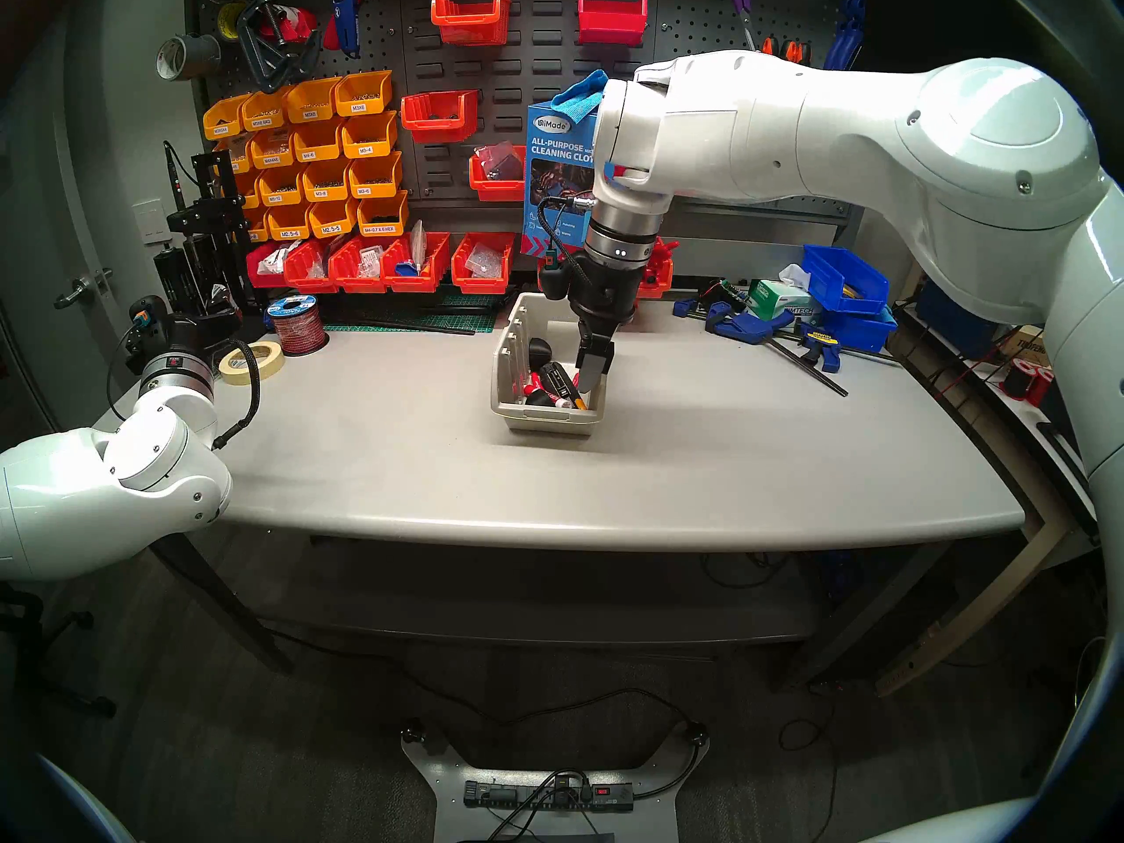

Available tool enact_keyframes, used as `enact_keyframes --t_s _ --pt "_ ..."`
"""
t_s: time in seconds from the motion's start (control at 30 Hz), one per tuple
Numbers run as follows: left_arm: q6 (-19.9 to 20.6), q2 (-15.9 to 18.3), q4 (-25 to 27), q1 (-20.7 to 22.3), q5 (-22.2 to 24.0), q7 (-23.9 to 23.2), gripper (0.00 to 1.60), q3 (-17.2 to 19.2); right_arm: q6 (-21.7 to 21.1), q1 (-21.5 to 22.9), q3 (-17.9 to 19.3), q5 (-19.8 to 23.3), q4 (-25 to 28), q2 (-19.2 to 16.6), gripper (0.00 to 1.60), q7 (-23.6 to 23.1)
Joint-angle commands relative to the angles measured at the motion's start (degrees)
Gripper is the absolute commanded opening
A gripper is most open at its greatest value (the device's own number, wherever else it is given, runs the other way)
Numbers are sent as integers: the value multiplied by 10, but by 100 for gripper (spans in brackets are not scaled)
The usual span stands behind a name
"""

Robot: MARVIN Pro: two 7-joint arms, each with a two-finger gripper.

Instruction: Take out tools from the storage box

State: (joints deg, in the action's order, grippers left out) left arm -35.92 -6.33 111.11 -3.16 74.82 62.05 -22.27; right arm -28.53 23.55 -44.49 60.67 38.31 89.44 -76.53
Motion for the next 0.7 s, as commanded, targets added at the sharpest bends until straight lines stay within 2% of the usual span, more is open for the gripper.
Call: enact_keyframes --t_s 0.0,0.3,0.67 --pt "2 -1 1 7 -4 -1 160 6 26 -15 -12 0 -56 37 160 -62" --pt "2 -1 1 7 -4 -1 160 6 51 -41 -18 7 -107 67 160 -85" --pt "2 -1 1 7 -4 -1 160 7 78 -63 -32 19 -159 95 160 -85"
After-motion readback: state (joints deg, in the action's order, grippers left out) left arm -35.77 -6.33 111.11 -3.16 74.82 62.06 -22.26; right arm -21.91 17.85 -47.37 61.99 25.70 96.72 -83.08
